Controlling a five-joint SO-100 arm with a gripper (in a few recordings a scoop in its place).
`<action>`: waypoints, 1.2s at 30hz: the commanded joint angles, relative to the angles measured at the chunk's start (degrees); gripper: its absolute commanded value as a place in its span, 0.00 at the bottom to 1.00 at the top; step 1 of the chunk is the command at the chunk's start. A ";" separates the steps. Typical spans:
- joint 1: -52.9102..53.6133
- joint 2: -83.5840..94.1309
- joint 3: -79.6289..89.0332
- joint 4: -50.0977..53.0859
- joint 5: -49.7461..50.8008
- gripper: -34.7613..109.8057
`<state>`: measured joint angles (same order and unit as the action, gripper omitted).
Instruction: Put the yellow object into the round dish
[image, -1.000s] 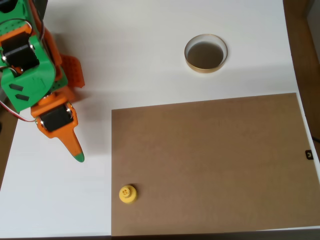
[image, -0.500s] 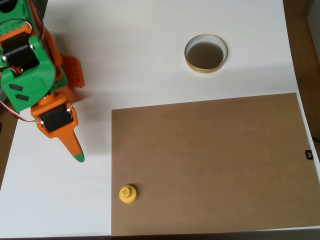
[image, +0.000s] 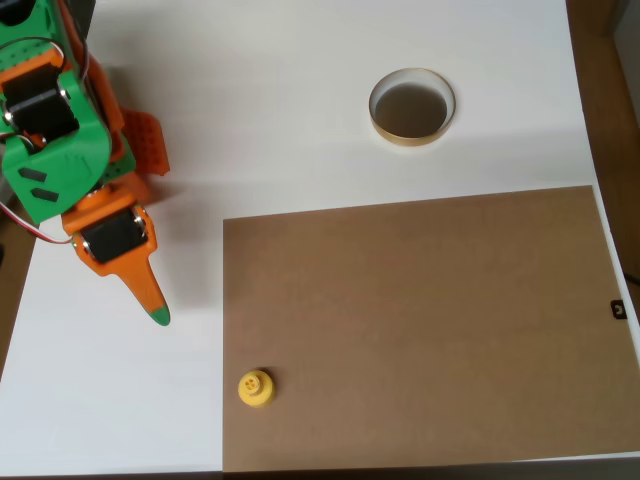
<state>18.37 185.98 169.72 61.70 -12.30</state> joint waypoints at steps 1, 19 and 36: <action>0.53 1.05 -2.90 1.67 -3.08 0.28; 0.44 1.05 -12.04 2.72 -3.34 0.36; -6.86 -36.21 -37.18 1.93 2.02 0.38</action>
<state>12.22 152.93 138.87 62.67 -10.20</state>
